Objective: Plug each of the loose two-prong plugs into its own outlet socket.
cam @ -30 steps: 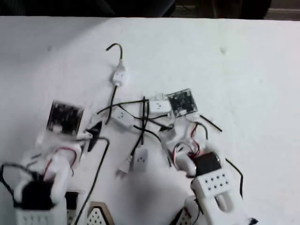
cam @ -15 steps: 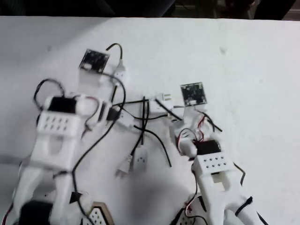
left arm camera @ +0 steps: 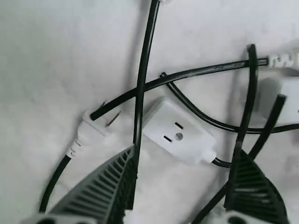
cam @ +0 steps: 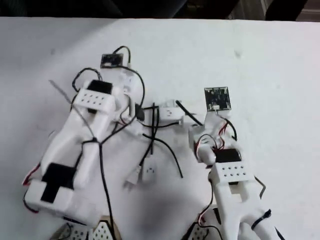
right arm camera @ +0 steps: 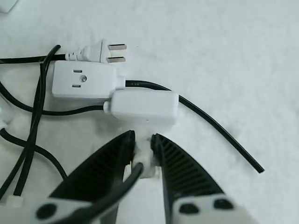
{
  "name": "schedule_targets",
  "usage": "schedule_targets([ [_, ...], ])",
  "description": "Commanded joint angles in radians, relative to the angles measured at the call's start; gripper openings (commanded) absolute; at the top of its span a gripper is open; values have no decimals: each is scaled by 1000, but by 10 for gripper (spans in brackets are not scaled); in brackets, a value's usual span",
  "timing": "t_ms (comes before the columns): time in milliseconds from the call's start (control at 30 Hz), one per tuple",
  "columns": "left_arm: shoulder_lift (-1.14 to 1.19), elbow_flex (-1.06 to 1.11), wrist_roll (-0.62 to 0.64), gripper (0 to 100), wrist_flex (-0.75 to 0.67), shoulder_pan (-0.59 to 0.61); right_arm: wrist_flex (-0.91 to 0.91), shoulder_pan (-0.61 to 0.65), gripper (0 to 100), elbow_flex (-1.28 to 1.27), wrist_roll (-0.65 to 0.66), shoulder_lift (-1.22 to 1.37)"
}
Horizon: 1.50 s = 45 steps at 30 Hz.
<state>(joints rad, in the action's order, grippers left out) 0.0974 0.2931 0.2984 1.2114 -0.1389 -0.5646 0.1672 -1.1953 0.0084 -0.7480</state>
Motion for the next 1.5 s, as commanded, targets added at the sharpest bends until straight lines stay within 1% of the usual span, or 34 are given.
schedule_targets([
  [0,42,-46,20,317,-14,-7,15,-12,17,9,-11,-1],
  [433,265,-103,12,311,-9,-1,12,-12,17,6,-11,-1],
  [467,265,-103,12,299,3,-1,12,-12,17,6,-11,-1],
  [533,252,-103,3,232,35,1,12,-12,17,6,-11,-1],
  [667,219,-103,-141,13,98,1,12,-12,17,6,-11,-1],
  [733,194,-101,-190,43,153,1,12,-12,17,6,-11,-1],
  [800,153,-103,-215,22,204,8,12,-12,17,6,-11,-1],
  [867,85,-103,-238,24,233,25,12,-12,17,6,-11,-1],
  [1067,-188,-94,-373,22,245,107,12,-12,17,6,-11,-1],
  [1233,-317,-97,-499,22,304,122,12,-12,17,6,-11,-1],
  [1367,-371,-103,-652,22,327,124,12,-12,17,6,-11,-1],
  [1467,-397,-100,-818,23,318,139,12,-12,17,6,-11,-1],
])
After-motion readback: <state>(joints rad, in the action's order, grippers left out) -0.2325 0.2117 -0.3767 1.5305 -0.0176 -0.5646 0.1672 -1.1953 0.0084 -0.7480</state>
